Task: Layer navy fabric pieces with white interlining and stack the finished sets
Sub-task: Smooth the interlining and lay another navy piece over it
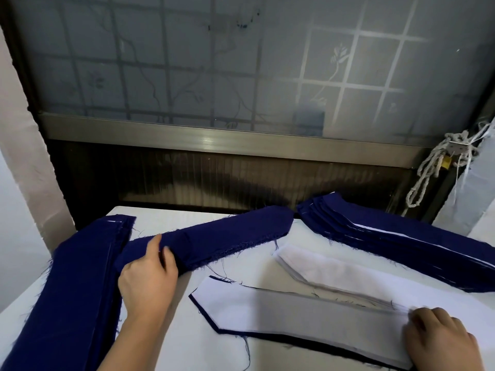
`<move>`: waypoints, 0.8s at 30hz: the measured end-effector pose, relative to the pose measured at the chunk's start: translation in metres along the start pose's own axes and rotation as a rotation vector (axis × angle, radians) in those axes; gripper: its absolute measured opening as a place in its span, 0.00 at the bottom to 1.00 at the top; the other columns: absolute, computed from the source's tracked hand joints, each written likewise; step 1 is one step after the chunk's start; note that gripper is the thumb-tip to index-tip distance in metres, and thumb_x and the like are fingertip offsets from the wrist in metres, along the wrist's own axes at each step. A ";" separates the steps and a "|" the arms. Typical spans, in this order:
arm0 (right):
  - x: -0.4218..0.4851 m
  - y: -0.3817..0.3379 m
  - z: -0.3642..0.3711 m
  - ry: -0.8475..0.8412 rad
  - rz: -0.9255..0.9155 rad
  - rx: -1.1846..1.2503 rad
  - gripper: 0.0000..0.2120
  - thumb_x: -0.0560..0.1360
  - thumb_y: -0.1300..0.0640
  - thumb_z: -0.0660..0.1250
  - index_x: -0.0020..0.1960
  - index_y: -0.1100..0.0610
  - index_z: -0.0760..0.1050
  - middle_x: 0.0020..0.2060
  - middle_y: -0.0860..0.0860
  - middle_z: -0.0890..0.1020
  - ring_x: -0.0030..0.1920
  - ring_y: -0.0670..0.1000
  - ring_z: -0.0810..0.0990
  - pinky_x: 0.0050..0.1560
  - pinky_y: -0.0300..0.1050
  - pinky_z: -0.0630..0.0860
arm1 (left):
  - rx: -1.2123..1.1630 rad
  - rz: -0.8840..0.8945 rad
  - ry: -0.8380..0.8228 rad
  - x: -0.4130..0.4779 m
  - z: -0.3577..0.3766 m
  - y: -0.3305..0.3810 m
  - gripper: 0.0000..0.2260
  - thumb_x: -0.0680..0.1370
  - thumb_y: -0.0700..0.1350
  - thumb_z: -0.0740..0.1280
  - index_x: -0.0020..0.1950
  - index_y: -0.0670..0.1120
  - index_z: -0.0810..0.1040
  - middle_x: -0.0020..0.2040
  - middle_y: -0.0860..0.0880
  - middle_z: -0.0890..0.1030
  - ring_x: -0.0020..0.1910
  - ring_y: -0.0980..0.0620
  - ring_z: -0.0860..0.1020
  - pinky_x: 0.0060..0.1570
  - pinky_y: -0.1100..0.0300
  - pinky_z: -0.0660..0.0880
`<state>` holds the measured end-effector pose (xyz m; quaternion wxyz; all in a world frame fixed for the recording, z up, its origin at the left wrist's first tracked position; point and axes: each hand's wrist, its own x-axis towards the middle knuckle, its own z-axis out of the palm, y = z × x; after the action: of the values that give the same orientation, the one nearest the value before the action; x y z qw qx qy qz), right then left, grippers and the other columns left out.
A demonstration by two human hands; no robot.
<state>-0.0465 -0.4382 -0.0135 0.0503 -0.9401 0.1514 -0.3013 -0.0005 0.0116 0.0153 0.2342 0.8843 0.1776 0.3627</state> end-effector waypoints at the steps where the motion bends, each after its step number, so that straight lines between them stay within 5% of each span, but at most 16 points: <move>1: 0.000 0.000 -0.001 -0.007 0.007 0.001 0.16 0.54 0.72 0.79 0.37 0.60 0.81 0.35 0.63 0.79 0.34 0.66 0.78 0.37 0.57 0.74 | -0.010 -0.017 0.017 0.001 0.000 -0.002 0.12 0.78 0.40 0.68 0.61 0.39 0.81 0.22 0.44 0.71 0.25 0.48 0.67 0.29 0.56 0.65; 5: -0.002 0.001 0.002 0.022 0.014 -0.006 0.10 0.58 0.69 0.77 0.37 0.61 0.81 0.36 0.64 0.79 0.35 0.67 0.77 0.37 0.58 0.75 | 0.001 -0.036 0.042 0.001 0.001 -0.004 0.09 0.76 0.36 0.70 0.56 0.39 0.82 0.23 0.42 0.73 0.24 0.48 0.67 0.29 0.57 0.64; 8: -0.003 0.001 0.002 0.077 -0.011 0.004 0.05 0.63 0.61 0.68 0.37 0.60 0.81 0.36 0.63 0.79 0.34 0.67 0.77 0.36 0.58 0.75 | 0.016 -0.075 0.026 0.001 0.005 -0.007 0.19 0.72 0.34 0.71 0.63 0.40 0.78 0.39 0.40 0.82 0.30 0.40 0.75 0.32 0.52 0.68; 11: -0.002 0.002 -0.001 0.017 0.017 -0.005 0.10 0.59 0.69 0.77 0.38 0.60 0.81 0.35 0.63 0.79 0.34 0.67 0.77 0.36 0.57 0.74 | 0.070 -0.030 0.037 0.001 0.008 -0.011 0.18 0.71 0.32 0.72 0.61 0.37 0.80 0.49 0.37 0.83 0.36 0.35 0.78 0.36 0.44 0.74; 14: -0.002 0.001 -0.003 -0.044 0.014 0.004 0.14 0.56 0.72 0.78 0.38 0.60 0.81 0.35 0.63 0.79 0.35 0.67 0.77 0.37 0.57 0.74 | 0.030 -0.029 0.082 0.000 0.008 -0.011 0.03 0.74 0.33 0.70 0.46 0.35 0.82 0.39 0.38 0.82 0.29 0.38 0.75 0.31 0.50 0.71; 16: -0.002 -0.002 -0.006 -0.038 0.022 0.014 0.13 0.57 0.72 0.78 0.38 0.61 0.81 0.36 0.63 0.79 0.36 0.67 0.77 0.38 0.58 0.74 | -0.031 -0.064 0.117 0.001 0.009 -0.014 0.12 0.79 0.37 0.66 0.34 0.39 0.76 0.29 0.44 0.75 0.24 0.43 0.70 0.29 0.56 0.65; 24: -0.001 -0.009 -0.009 0.026 0.003 -0.024 0.12 0.57 0.70 0.78 0.37 0.60 0.81 0.35 0.62 0.79 0.35 0.66 0.79 0.40 0.58 0.74 | -0.449 -0.084 0.027 -0.010 0.013 0.005 0.17 0.77 0.42 0.71 0.33 0.46 0.67 0.27 0.51 0.73 0.27 0.50 0.72 0.29 0.56 0.70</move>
<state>-0.0502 -0.4298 -0.0050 0.0373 -0.9365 0.1569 -0.3115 0.0031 -0.0009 0.0042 0.4378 0.7967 0.1324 0.3950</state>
